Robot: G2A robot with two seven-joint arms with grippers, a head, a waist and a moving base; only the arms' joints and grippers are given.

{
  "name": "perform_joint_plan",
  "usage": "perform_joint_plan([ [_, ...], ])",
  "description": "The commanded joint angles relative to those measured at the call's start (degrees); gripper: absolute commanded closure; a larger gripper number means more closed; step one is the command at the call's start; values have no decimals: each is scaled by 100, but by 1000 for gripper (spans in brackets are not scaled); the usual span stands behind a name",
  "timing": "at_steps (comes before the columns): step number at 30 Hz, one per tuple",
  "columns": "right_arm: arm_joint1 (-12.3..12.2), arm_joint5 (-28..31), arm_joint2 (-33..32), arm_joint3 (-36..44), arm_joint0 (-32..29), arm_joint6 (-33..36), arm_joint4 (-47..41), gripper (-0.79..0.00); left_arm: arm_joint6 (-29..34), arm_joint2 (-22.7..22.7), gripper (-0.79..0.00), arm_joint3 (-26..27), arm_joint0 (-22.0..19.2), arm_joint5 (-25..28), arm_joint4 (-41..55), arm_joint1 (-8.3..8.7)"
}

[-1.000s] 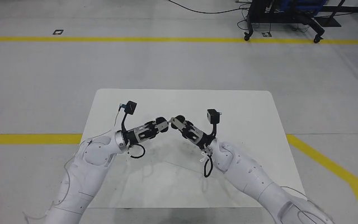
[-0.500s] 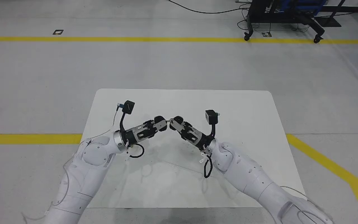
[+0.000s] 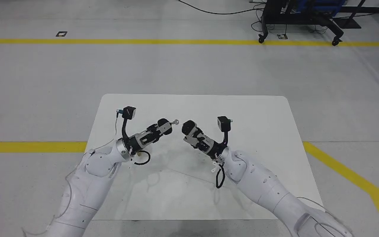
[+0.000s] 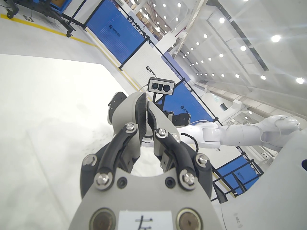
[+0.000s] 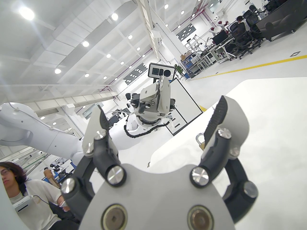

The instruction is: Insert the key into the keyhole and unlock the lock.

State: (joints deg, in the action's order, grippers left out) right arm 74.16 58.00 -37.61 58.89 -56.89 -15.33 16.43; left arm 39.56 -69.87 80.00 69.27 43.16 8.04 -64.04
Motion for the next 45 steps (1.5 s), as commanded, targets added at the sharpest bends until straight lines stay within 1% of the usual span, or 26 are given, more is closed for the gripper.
perform_joint_plan([
  [1, -32, -572, -116, -98, 133, 76, 556, -785, 23, 3, 0, 89, 18, -110, -90, 8],
  [2, -61, -1149, -168, -34, 172, 87, 1274, -785, 37, -54, 0, 112, 9, -161, -311, 26],
  [3, -94, -1327, -94, 49, 161, 433, 1811, -785, 30, -100, 0, 163, 20, -186, -602, 43],
  [4, -137, -1340, -129, 75, 156, 693, 1981, -785, -7, -87, 0, 220, 80, -200, -615, 44],
  [5, -187, -1418, -256, 112, 134, 786, 1993, -785, 19, -78, 0, 258, 115, -200, -585, 48],
  [8, -361, -1181, -602, 386, -33, 1250, 1875, -785, 286, -56, 0, 316, 120, -199, -651, 75],
  [9, -418, -1037, -714, 513, -135, 1395, 1723, -785, 394, -33, 0, 324, 106, -198, -662, 82],
  [10, -475, -893, -806, 616, -221, 1629, 1563, -757, 480, -12, 0, 329, 91, -195, -667, 88],
  [11, -528, -839, -905, 719, -282, 1857, 1438, -696, 571, 23, 0, 338, 80, -179, -660, 92],
  [12, -573, -786, -980, 831, -357, 2071, 1280, -668, 654, 50, 0, 340, 63, -164, -661, 96],
  [14, -653, -663, -1100, 1008, -461, 2526, 906, -542, 817, 109, 0, 344, 29, -131, -693, 106],
  [16, -715, -679, -1189, 1161, -538, 2920, 588, -480, 931, 154, 0, 337, -5, -97, -700, 114],
  [18, -759, -677, -1242, 1292, -606, 3244, 222, -483, 1022, 197, 0, 322, -35, -67, -657, 120],
  [21, -804, -712, -1278, 1419, -660, 3669, -282, -440, 1039, 224, 0, 299, -72, -60, -683, 128],
  [23, -823, -789, -1269, 1459, -663, 3969, -655, -391, 1016, 243, 0, 299, -83, -42, -699, 132],
  [28, -857, -710, -1267, 1513, -645, 4540, -1642, -354, 1052, 284, 0, 287, -116, 29, -683, 149],
  [31, -882, -756, -1291, 1484, -601, 4845, -2019, -336, 1061, 338, 0, 310, -126, 59, -705, 153],
  [35, -892, -921, -1314, 1467, -566, 5015, -2140, -314, 1072, 387, 0, 291, -160, 44, -736, 162],
  [38, -890, -1018, -1284, 1455, -555, 5161, -2214, -320, 1047, 408, 0, 287, -170, 38, -761, 170],
  [42, -885, -1085, -1275, 1443, -533, 5254, -2247, -249, 1032, 440, 0, 278, -186, 37, -767, 180],
  [45, -880, -1101, -1279, 1442, -534, 5267, -2259, -212, 1023, 463, 0, 272, -201, 48, -776, 187],
])
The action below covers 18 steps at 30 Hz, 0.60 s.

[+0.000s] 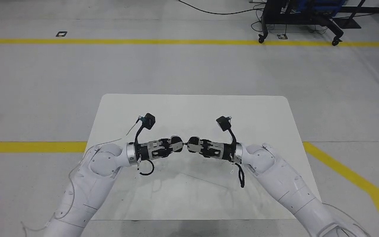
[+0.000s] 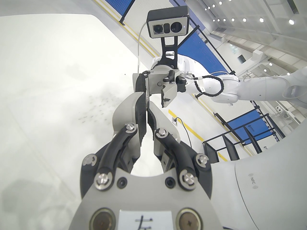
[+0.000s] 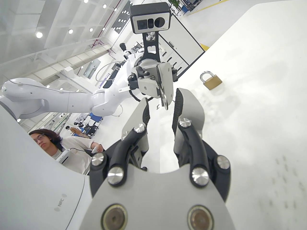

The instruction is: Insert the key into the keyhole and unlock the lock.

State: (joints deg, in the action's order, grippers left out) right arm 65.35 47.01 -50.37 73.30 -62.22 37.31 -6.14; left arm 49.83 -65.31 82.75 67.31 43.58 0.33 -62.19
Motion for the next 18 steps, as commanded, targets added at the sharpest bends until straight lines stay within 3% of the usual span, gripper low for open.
perform_joint_plan([
  [1, 3, -6, -4, -1, -2, 7, -5, -212, -3, 17, 0, -5, -8, 13, 3, 5],
  [7, 11, -57, -15, -18, 4, 62, -91, -145, 45, 78, 0, -33, -41, 23, 49, 20],
  [10, 18, -78, -11, -17, 14, 91, -104, -28, 25, 99, 0, -47, -57, 3, 34, 26],
  [12, 23, -77, -7, -19, 19, 111, -113, 0, 5, 113, 0, -47, -61, -16, 27, 30],
  [13, 24, -74, -11, -23, 24, 113, -103, 0, -12, 117, -720, -54, -60, -22, 47, 32],
  [14, 26, -68, -13, -23, 25, 112, -97, 0, -20, 119, -785, -61, -64, -25, 67, 34],
  [18, 25, -21, -53, -25, 9, 72, -61, 0, -67, 56, -785, -90, -78, 55, 183, 55],
])
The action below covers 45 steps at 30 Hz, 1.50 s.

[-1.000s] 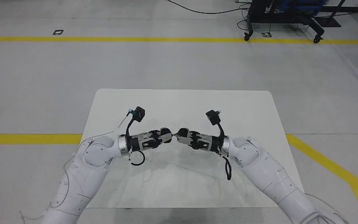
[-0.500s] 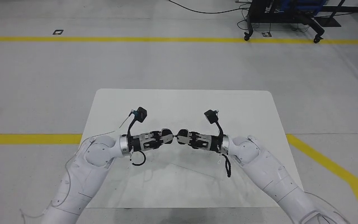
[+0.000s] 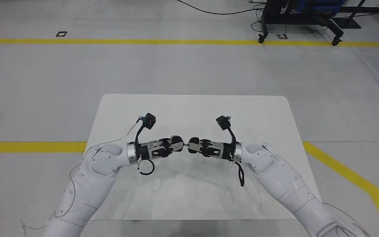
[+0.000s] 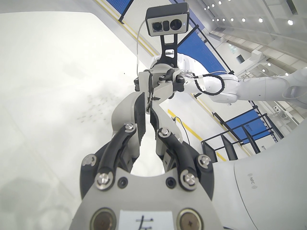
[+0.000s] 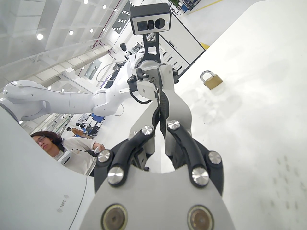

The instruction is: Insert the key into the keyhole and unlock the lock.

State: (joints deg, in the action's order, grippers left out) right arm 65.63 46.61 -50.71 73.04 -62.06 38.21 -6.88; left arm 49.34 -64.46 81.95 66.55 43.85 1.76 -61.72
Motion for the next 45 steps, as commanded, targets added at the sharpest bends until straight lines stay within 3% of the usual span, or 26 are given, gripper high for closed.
perform_joint_plan([
  [1, -7, 49, -44, 2, -24, -41, 26, 0, -54, -66, -785, -18, 4, 55, 67, 16],
  [7, -129, 574, -557, -75, -290, -401, 247, 0, -404, -411, -785, 88, 186, 177, 269, 79],
  [12, -295, 1036, -1250, 152, -733, -807, 531, 0, -404, -411, -785, 88, 186, 177, 269, 79],
  [14, -295, 1036, -1250, 152, -733, -807, 531, 0, -404, -411, -785, 88, 186, 177, 269, 79],
  [19, -295, 1036, -1250, 152, -733, -807, 531, 0, -768, -334, -785, 658, 292, -234, -549, 65],
  [23, -295, 1036, -1250, 152, -733, -807, 531, 0, -878, -1103, -785, 1452, 740, -658, -1711, 223],
  [27, -295, 1036, -1250, 152, -733, -807, 531, 0, -385, -2163, -785, 3000, 1678, -1918, -3921, 423],
  [30, -295, 1036, -1250, 152, -733, -807, 531, 0, -240, -2549, -785, 3671, 2307, -2310, -4464, 472],
  [33, -295, 1036, -1250, 152, -733, -807, 531, 0, -113, -2734, -785, 3746, 2581, -2438, -4784, 499],
  [36, -295, 1036, -1250, 152, -733, -807, 531, 0, 155, -2619, -785, 3669, 2602, -2692, -5294, 510],
  [41, -295, 1036, -1250, 152, -733, -807, 531, 0, 108, -2161, -785, 3197, 2325, -2829, -5593, 481],
  [45, -295, 1036, -1250, 152, -733, -807, 531, 0, 275, -1719, -730, 2772, 1976, -2966, -6075, 453],
])
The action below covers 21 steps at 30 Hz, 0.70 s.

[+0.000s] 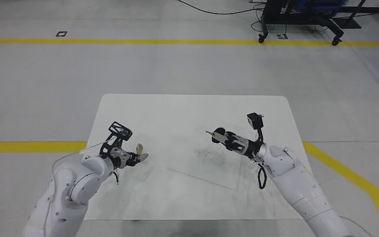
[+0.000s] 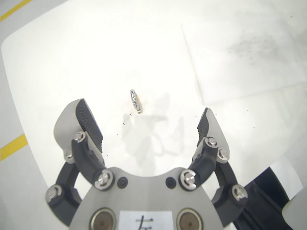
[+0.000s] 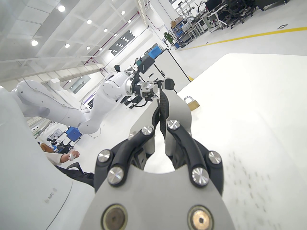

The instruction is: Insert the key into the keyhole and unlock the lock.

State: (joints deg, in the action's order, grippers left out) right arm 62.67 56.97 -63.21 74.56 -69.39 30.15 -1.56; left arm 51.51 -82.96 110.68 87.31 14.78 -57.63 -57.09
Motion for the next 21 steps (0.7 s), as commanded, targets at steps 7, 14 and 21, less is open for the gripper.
perform_joint_plan([
  [7, 0, 0, 0, 0, 0, 0, 0, 0, 389, 598, -594, -312, -425, -427, -486, -64],
  [14, 0, 0, 0, 0, 0, 0, 0, 0, 364, 753, -459, -479, -571, -470, -512, -94],
  [21, 0, 0, 0, 0, 0, 0, 0, 0, 379, 869, -332, -647, -741, -450, -517, -118],
])
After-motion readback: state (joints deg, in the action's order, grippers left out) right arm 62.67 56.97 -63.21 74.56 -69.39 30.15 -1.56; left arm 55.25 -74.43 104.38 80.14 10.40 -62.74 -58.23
